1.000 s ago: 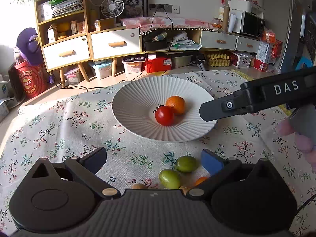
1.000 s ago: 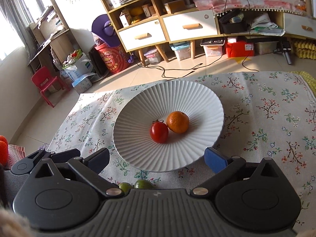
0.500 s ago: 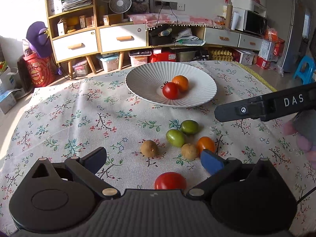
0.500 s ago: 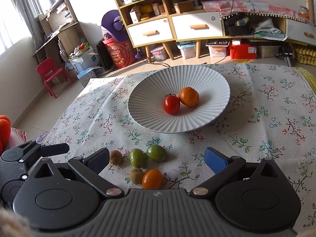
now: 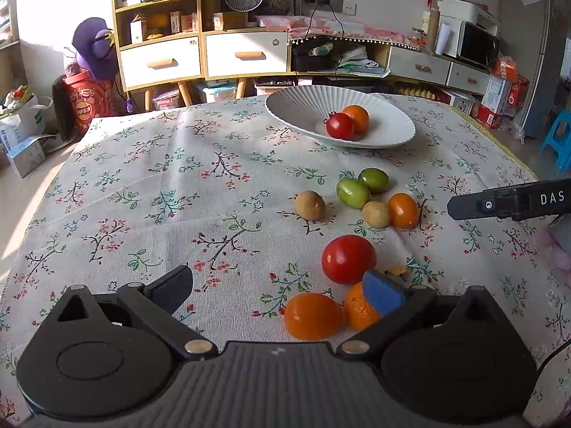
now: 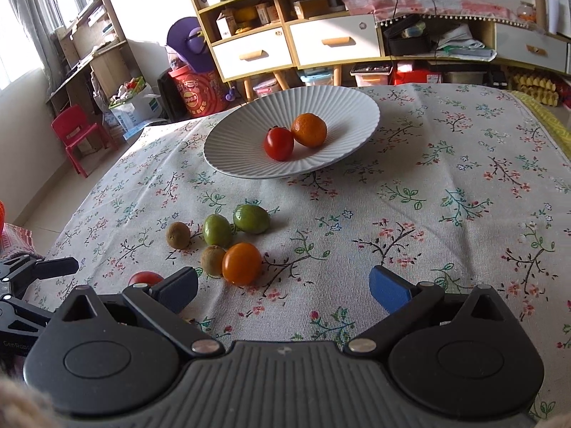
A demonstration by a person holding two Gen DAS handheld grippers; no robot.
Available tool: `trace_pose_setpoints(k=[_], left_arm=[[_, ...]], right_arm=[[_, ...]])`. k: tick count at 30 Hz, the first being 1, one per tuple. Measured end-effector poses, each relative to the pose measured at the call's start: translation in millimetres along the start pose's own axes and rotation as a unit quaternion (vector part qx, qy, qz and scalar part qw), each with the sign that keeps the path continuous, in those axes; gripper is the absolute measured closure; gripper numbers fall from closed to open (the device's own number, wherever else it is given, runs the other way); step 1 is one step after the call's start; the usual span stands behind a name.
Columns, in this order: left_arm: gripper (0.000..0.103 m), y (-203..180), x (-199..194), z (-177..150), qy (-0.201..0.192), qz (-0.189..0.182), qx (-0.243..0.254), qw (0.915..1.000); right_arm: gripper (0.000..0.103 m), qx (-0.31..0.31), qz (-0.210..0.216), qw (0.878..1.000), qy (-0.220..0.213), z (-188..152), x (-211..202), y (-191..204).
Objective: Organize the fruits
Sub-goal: 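Move both tools back toward the remaining fruits, then grasp an orange tomato with the left tool while the right tool grasps a tangerine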
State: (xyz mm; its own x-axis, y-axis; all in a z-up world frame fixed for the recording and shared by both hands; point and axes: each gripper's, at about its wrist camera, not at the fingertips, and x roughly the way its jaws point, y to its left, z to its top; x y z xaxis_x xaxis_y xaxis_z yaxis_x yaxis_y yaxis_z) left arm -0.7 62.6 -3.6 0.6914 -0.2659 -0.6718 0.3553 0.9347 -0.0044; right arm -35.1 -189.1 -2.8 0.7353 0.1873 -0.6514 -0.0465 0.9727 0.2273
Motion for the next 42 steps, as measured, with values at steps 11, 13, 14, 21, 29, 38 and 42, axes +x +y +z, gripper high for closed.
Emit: trace_pose_setpoints(k=[11, 13, 14, 21, 29, 38, 42], left_arm=[[0.011, 10.0, 3.0, -17.6, 0.020, -0.021, -0.017, 0.9994], [0.014, 11.6, 3.3, -17.8, 0.024, -0.026, -0.022, 0.9991], [0.018, 12.5, 3.4, -18.0, 0.025, -0.028, -0.025, 0.9990], [0.038, 16.4, 5.4, -19.6, 0.034, -0.064, -0.050, 0.9961], [0.061, 14.7, 4.5, -19.0, 0.036, -0.087, -0.061, 0.9937], [0.075, 10.1, 5.7, -15.7, 0.042, -0.093, -0.050, 0.9935], [0.075, 11.6, 6.0, -15.1, 0.046, -0.095, -0.054, 0.9930]], right_arm=[[0.001, -0.064, 0.036, 0.997, -0.005, -22.4, 2.4, 24.6], [0.001, -0.082, 0.048, 0.995, -0.006, -24.9, 2.1, 30.6], [0.001, -0.093, 0.054, 0.994, -0.007, -26.5, 1.0, 34.6], [0.007, -0.162, 0.092, 0.982, -0.030, -33.6, -7.6, 55.7], [0.026, -0.212, 0.123, 0.969, -0.023, -40.7, -7.5, 73.6], [0.051, -0.195, 0.144, 0.970, 0.023, -33.1, 7.2, 83.7], [0.058, -0.192, 0.145, 0.970, 0.042, -32.0, 12.7, 88.2]])
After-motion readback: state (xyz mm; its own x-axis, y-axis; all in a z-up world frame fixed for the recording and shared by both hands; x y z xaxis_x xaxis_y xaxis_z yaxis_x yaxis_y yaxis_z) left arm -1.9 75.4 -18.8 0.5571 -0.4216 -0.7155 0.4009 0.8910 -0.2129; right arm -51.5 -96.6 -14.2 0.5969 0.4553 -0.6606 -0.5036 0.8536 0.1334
